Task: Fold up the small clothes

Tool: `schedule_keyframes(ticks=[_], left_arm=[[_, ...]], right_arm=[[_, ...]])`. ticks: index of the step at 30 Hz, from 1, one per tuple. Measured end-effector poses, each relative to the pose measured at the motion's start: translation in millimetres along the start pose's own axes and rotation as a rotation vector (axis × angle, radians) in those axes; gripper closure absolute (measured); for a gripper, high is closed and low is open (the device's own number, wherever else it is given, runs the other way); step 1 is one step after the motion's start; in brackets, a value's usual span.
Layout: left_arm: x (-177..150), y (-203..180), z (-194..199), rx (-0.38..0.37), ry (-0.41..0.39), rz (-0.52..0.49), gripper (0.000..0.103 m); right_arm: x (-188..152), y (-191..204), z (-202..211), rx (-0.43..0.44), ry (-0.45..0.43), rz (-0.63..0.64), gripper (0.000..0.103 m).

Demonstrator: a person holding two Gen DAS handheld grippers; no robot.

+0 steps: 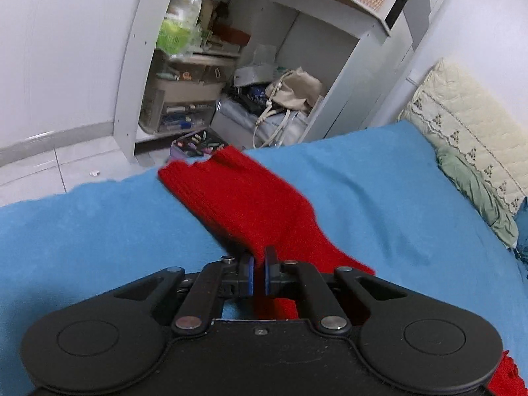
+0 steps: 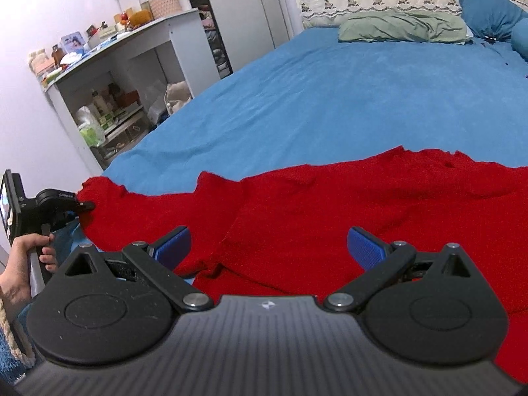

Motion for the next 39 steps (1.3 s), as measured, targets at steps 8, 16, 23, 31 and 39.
schedule_keyframes(ticks=[8,16,23,31,39], left_arm=[[16.8,-153.3,59.1,-0.262,-0.093,-0.174,0.098],[-99.3,-394.8,104.5,-0.634,-0.012,-0.495,0.098],[-280.0,-450.2,50.3,-0.625,0.28,-0.701,0.098],[-329.5,-435.1,33.1,-0.584,0.369,-0.769,0.083],[-231.3,-366.1,108.5,-0.499,0.145,-0.816,0.008]], right_arm=[[23.9,-42.5,33.3,-0.042,-0.076,-0.082,0.0],[40.8,-140.9,89.0,-0.2,-0.134,-0.152,0.0],[11.0,-225.8,106.8,-0.306,-0.06,-0.189,0.0],[-14.4,-245.4,102.2,-0.3,-0.02,-0.181,0.0],[14.0,-214.7,102.0,-0.217,-0.057,-0.055,0.0]])
Point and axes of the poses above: each gripper's, at about its wrist camera, not at the fingertips, and z roughly against the way its jaws point, y to its left, x to its top, the point moved 9 cm from there along -z, roughly the way its jaws point, and after that the axes turned 7 degrees about -x, right-handed, at the moved point
